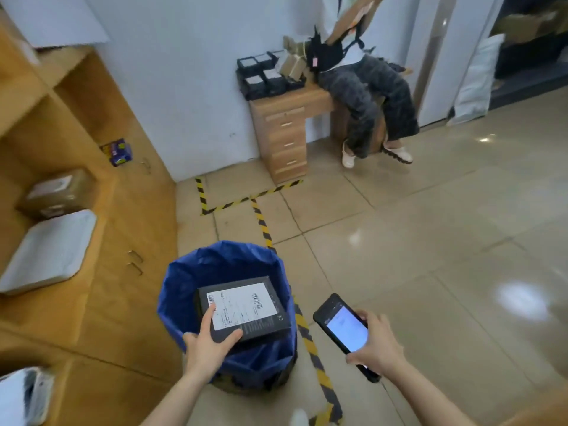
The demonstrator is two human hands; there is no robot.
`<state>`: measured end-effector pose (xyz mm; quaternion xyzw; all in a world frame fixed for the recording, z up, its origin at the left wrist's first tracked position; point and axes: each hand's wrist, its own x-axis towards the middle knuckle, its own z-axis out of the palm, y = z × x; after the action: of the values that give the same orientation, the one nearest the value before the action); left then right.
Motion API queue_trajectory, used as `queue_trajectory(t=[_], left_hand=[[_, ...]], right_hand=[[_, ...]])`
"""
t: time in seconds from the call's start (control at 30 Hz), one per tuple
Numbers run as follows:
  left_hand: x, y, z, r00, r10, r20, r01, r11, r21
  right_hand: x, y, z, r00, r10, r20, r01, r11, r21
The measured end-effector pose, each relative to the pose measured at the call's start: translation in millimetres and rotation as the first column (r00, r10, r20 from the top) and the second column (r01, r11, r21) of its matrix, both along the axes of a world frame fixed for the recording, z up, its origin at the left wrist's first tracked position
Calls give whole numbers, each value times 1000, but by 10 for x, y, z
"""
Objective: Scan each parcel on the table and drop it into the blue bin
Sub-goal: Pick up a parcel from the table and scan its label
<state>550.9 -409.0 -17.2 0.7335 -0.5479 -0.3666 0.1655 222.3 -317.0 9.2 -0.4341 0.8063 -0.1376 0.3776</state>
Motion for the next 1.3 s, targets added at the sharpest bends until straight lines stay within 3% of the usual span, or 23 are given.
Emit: queue_trajectory(t=[0.27,0.5,0.9,1.1,1.3], left_hand=[[774,124,23,968,239,81,-239,971,-13],[985,-290,-124,967,246,66,-247,969,7],[1422,-2016,-857,976,-75,202,49,990,129],[1390,-2730,-1612,870,-335,361,251,932,260],[1241,-3091,-2638,785,-495,372,327,842,429]], right_hand=[[484,-305,-1,981,196,7,-196,980,17],[718,-638,-8,980,195,-48,-192,980,57],[1976,-1793,-636,999,-23,30,16,972,234],[2440,-2492,-1365,980,-184,76,151,935,320],[2499,-2831,-2537,965,-258,49,216,884,414]])
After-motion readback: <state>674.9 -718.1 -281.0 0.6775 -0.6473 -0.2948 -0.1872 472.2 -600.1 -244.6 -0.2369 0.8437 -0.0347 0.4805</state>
